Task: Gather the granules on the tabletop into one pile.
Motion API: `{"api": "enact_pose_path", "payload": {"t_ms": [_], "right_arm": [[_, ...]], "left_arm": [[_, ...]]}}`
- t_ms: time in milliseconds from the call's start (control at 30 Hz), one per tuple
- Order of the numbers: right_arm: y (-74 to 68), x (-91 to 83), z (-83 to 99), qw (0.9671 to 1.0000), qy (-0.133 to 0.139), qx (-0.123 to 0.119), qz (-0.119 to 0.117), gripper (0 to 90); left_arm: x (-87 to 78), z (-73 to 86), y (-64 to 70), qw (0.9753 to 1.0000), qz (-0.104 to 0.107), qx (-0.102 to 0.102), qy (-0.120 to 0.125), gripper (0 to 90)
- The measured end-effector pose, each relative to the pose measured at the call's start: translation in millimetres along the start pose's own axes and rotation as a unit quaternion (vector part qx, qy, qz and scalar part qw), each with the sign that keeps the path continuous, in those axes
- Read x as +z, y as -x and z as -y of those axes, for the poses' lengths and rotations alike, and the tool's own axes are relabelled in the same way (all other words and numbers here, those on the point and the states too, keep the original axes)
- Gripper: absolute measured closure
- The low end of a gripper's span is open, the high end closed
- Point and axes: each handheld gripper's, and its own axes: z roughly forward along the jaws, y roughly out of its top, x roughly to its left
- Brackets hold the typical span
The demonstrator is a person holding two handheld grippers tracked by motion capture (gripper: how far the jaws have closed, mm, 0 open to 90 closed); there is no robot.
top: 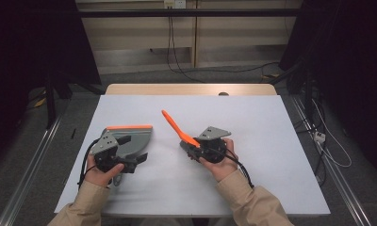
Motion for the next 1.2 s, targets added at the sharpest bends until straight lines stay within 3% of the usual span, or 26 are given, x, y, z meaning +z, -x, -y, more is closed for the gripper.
{"api": "enact_pose_path", "payload": {"t_ms": [200,467,700,900,1000,1200], "right_arm": [[3.1,-6.8,1.7,1.0000,-0.004,-0.001,0.003,71.1],[7.7,-16.7,-5.6,0.9997,0.021,0.010,0.000,71.0],[3.6,2.9,-6.9,0.9999,-0.005,0.005,-0.013,71.0],[4.0,-9.4,-1.7,0.9998,-0.010,0.003,-0.016,71.0],[11.3,-18.9,-1.9,0.9996,0.012,0.021,-0.017,71.0],[34.3,-30.8,3.2,0.9982,0.036,0.047,0.011,71.0]], "left_arm": [[0.1,-0.2,0.6,1.0000,-0.001,0.000,0.000,5.6],[0.3,-0.5,0.7,1.0000,0.000,-0.001,0.001,5.6],[-0.3,-0.4,0.2,1.0000,-0.001,-0.003,0.002,5.6],[-0.9,-0.4,-0.6,1.0000,-0.002,-0.005,0.003,5.6],[0.1,-0.5,-0.1,1.0000,-0.001,-0.003,0.002,5.6],[0.5,-0.2,-0.7,1.0000,-0.001,-0.003,0.001,5.6]]}}
